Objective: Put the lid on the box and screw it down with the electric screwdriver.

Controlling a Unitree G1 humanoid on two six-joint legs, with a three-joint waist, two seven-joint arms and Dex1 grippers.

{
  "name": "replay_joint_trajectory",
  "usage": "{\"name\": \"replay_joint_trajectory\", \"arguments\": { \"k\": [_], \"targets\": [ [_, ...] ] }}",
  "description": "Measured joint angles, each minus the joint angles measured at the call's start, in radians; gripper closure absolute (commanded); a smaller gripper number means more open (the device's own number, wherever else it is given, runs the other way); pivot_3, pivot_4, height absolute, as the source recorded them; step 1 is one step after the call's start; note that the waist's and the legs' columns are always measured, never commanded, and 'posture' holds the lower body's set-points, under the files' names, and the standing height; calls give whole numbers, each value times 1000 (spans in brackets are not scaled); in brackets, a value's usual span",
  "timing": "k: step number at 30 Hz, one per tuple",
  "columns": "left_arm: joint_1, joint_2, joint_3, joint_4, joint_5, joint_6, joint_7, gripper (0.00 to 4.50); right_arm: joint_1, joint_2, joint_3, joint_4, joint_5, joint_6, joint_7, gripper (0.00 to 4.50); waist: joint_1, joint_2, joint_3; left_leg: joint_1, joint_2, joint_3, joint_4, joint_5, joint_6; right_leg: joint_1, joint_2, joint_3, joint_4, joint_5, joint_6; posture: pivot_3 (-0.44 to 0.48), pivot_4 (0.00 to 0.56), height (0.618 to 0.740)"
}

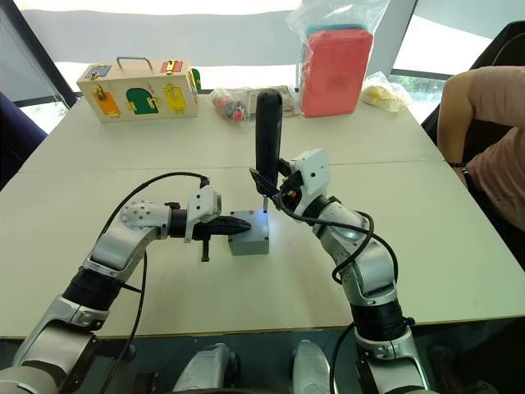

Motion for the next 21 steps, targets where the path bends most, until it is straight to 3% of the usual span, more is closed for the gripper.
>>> {"name": "replay_joint_trajectory", "arguments": {
  "k": [3, 6, 13, 16, 21],
  "targets": [
    [-2, 4, 1, -27, -12, 6, -13, 4500, -60, -12, -79, -51, 85, 79, -26, 2631, 1, 4, 4, -15, -1, 0, 3, 1, -2, -16, 1, 0, 2, 3, 5, 0, 150, 730],
    [-11, 5, 8, -53, -32, 30, -16, 4500, -132, -59, -172, -113, 186, 182, -61, 2631, 2, 4, 9, -16, -2, 0, 3, 2, -2, -16, 2, -2, 2, 4, 6, 0, 150, 730],
    [-75, 31, 77, -120, -112, 64, -33, 4500, -258, -417, -367, -73, 385, 711, -117, 2631, 3, 2, 21, -17, -6, 1, 4, 1, -1, -14, 1, -3, -1, 4, 6, 0, 150, 730],
    [-77, 41, 84, -124, -136, 69, -50, 4500, -291, -527, -371, 14, 401, 919, -108, 2631, -1, 3, 24, -17, -5, 1, 4, 1, 0, -14, 2, -2, -1, 4, 6, 0, 150, 730],
    [-79, 53, 91, -137, -164, 72, -61, 4500, -345, -653, -235, 188, 375, 1032, -111, 2631, -2, 3, 28, -16, -3, 1, 4, 1, 0, -14, 8, -2, 0, 4, 7, 0, 150, 730]
  ]
}}
